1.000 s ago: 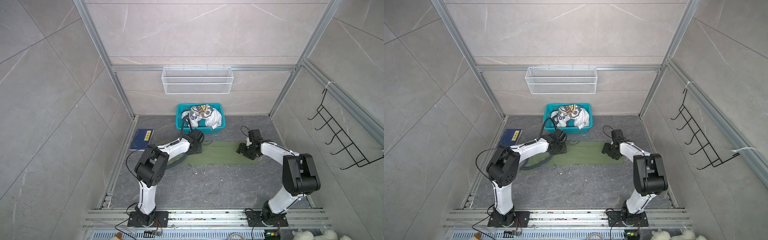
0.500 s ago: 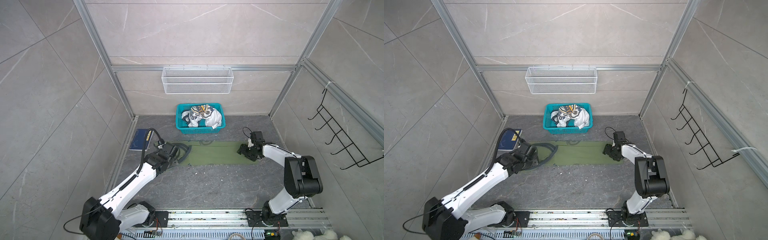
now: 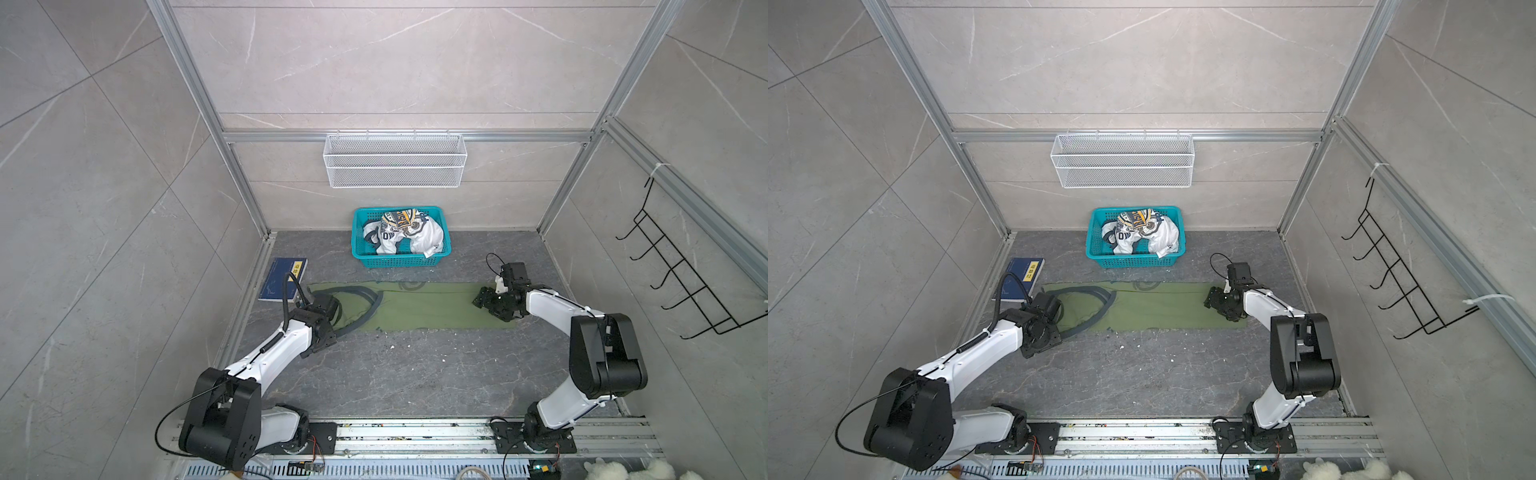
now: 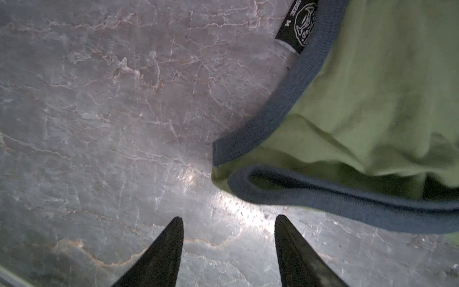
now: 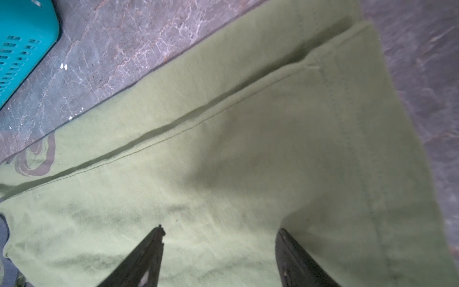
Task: Fold and stack tank tops
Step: Smooth out the tank top at the center of the table.
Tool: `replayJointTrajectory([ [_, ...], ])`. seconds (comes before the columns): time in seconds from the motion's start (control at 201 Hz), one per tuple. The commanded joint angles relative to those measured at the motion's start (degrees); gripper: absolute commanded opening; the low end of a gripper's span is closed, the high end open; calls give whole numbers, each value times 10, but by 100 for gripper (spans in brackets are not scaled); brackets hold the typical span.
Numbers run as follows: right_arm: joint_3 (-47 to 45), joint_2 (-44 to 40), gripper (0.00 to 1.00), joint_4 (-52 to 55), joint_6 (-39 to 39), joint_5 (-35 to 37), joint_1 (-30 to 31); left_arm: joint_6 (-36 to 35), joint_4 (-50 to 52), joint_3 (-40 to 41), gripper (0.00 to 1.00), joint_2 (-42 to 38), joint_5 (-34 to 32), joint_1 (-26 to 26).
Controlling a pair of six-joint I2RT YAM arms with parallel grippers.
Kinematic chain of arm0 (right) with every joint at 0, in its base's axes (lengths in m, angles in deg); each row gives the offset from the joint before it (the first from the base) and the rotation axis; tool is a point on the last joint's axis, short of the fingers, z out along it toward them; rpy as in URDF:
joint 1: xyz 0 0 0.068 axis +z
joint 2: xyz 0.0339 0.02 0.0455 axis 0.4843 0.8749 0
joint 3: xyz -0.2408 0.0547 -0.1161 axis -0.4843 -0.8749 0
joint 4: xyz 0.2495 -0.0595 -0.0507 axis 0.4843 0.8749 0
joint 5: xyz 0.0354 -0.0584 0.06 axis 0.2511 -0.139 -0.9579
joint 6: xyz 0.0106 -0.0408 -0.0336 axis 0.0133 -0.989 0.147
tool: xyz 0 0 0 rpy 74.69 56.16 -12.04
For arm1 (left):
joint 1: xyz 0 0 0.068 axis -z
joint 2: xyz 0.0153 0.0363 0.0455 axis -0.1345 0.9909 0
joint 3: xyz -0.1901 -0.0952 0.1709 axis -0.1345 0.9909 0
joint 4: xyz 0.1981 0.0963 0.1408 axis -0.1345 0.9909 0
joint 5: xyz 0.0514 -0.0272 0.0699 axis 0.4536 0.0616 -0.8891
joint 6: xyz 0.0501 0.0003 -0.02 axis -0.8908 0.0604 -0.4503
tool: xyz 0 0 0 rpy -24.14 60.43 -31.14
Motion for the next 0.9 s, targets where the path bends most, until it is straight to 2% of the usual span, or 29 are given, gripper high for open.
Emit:
replayJointTrajectory([
  [0.0, -9, -16, 73, -7, -1, -9, 1, -43, -54, -7, 59, 9, 26, -14],
  [0.428, -11, -21, 73, -1, -3, -10, 1, -52, -65, -28, 25, 68, 37, -44],
  [0.592, -11, -23, 73, 0, -3, -9, 0, -70, -66, -38, 4, 67, 38, -59],
  [0.757, -7, -20, 73, 8, -4, 6, 0, -81, -45, -73, 2, 48, 11, -59],
  [0.891, 1, -13, 73, 25, -3, 35, 0, -77, -47, -104, 3, 39, 30, -72],
])
